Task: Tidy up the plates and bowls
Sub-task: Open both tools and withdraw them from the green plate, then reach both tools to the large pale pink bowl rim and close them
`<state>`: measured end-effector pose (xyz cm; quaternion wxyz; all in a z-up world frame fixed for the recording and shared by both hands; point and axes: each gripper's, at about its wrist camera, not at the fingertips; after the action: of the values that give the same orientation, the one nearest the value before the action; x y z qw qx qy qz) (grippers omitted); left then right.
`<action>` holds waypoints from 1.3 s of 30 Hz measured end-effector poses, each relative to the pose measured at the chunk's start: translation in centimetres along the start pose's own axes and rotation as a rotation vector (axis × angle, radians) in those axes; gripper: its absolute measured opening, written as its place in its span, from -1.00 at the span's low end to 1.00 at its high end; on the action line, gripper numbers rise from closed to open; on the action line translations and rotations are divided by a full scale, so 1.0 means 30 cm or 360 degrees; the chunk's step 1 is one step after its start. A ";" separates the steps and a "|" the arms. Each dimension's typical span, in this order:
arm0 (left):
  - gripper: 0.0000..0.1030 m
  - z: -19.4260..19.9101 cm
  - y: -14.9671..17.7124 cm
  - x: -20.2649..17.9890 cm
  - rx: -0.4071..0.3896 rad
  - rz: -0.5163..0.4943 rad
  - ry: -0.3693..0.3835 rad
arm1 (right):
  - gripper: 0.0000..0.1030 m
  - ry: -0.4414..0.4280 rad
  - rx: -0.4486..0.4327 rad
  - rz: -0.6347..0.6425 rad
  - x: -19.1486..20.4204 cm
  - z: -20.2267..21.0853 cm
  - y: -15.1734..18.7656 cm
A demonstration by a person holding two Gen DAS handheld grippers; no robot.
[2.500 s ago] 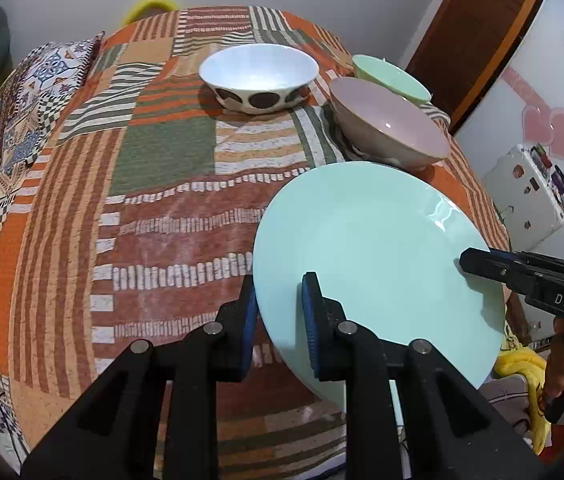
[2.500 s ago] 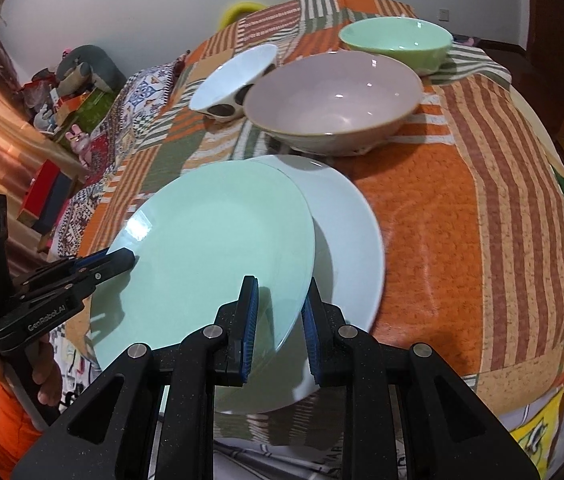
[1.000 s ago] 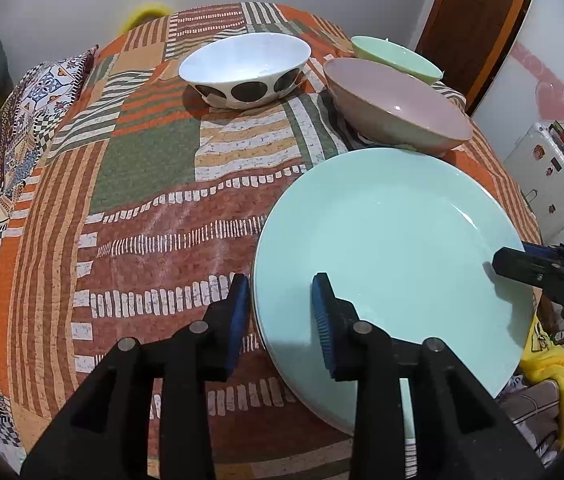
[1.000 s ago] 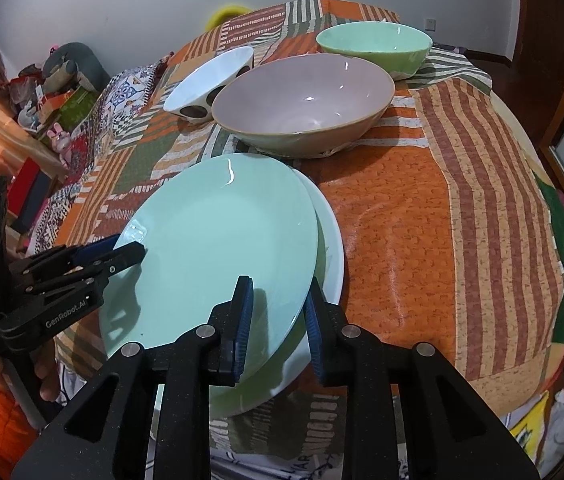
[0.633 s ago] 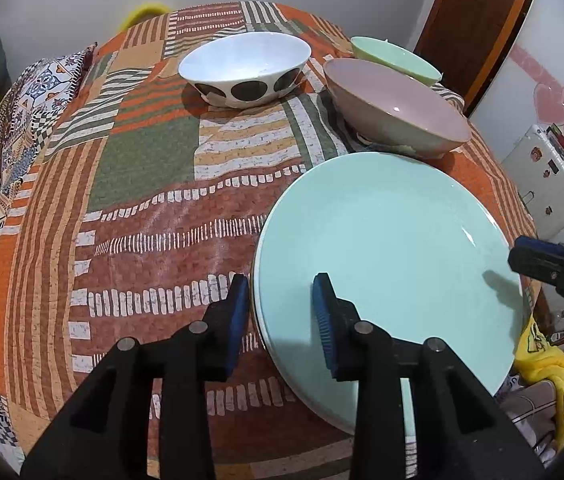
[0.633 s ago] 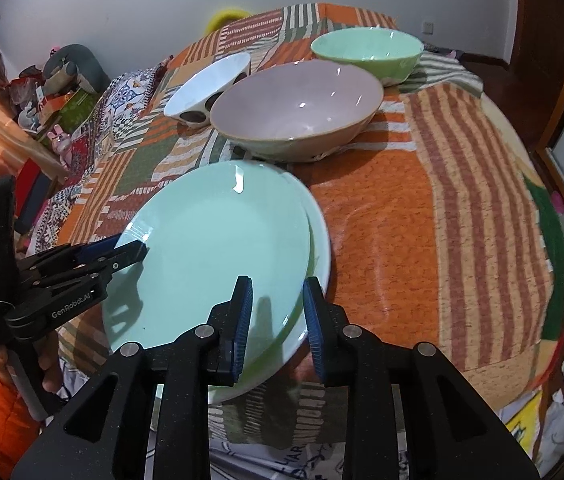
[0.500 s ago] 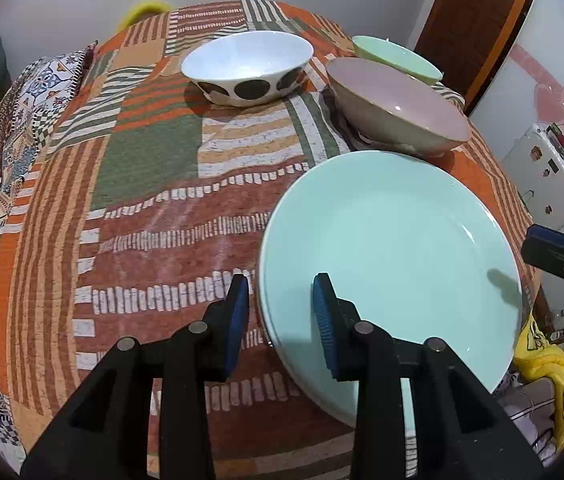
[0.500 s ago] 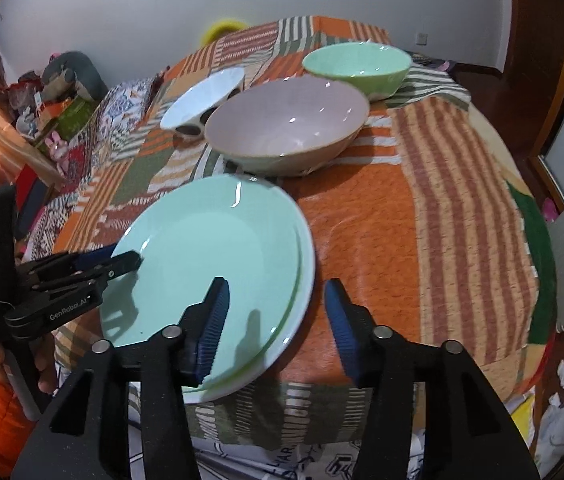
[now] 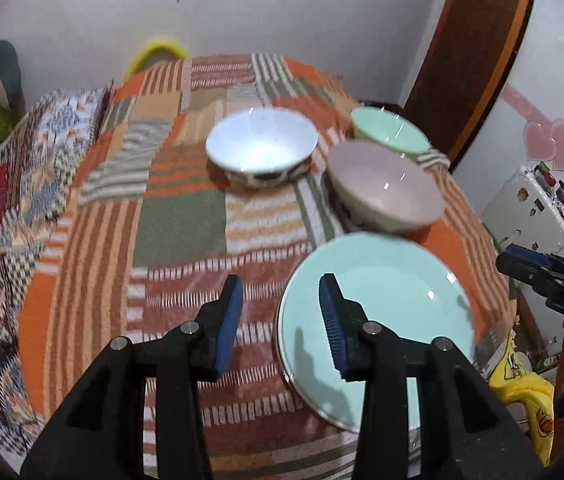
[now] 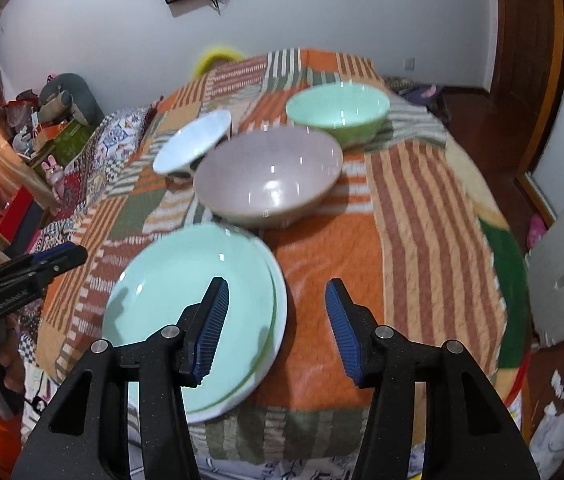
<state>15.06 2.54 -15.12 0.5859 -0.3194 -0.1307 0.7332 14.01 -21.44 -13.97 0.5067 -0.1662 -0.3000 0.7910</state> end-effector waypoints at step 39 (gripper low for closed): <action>-0.39 -0.506 -0.264 -0.220 0.0212 -0.0087 0.0061 | 0.03 -0.0036 -0.0050 -0.0095 -0.232 -0.310 -0.190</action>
<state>31.36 -4.25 -20.11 0.6280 -0.2898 -0.0790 0.7179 26.29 -23.10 -17.70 0.5240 -0.1562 -0.3229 0.7725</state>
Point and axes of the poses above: each gripper's, at about its wrist camera, not at the fingertips, and z roughly against the way its jaws point, x to its left, y to its underside, and after that the axes turned 15 degrees about z, right-handed
